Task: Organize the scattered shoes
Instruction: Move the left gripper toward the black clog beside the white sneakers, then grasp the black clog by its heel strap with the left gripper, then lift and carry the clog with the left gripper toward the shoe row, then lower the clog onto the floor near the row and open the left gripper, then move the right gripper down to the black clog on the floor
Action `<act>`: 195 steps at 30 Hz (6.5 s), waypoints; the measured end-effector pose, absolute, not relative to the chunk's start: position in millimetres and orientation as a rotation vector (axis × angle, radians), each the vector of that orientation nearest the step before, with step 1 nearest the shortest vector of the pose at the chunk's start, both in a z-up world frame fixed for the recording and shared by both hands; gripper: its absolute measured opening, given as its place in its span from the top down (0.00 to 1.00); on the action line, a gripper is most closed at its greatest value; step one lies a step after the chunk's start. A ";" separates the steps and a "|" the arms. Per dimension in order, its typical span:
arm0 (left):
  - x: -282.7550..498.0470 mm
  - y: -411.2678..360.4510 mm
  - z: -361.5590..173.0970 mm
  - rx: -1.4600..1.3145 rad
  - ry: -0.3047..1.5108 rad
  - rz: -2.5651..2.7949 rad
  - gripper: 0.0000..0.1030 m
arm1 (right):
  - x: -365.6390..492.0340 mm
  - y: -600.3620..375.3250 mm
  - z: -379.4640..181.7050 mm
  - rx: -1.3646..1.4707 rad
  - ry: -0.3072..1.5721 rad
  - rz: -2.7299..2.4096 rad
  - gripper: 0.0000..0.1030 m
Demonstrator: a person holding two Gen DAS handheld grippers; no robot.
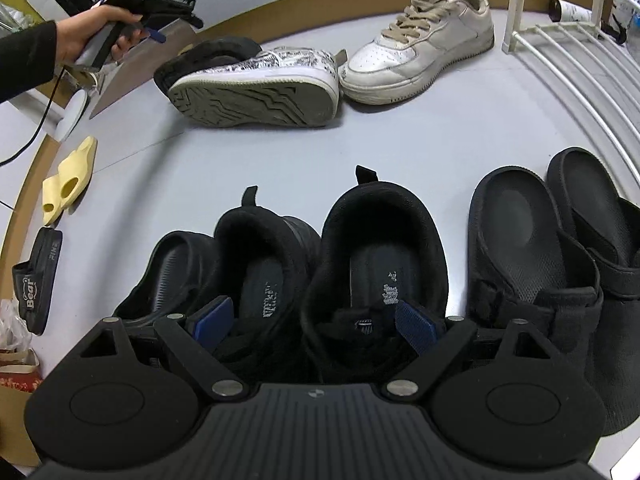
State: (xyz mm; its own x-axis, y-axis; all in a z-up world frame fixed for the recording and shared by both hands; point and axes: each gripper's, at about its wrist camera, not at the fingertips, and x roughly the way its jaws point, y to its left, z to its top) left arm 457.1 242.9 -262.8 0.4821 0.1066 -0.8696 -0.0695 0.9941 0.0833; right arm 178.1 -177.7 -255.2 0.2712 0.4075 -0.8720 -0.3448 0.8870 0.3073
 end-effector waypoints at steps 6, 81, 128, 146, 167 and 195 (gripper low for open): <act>469.7 243.6 -290.1 0.045 1.050 0.094 0.12 | 186.9 -171.2 -269.9 0.051 1.224 0.512 0.11; 324.2 327.9 -203.0 -0.082 1.008 0.068 0.85 | 121.0 -148.5 -208.2 -0.068 1.049 0.660 0.11; 78.8 300.8 -275.8 -0.435 1.016 -0.009 0.85 | 85.7 -127.9 -228.0 -0.108 1.123 0.712 0.11; 64.6 312.7 -314.1 -0.488 1.176 0.111 0.71 | 77.6 -100.2 -217.7 -0.158 1.079 0.740 0.11; 35.2 333.3 -174.6 -0.352 0.958 0.127 0.18 | 75.9 -9.2 -113.0 -0.391 0.790 0.913 0.10; -36.9 367.2 -246.1 -0.393 1.003 0.165 0.15 | 38.7 98.6 -201.3 -0.628 0.739 1.013 0.00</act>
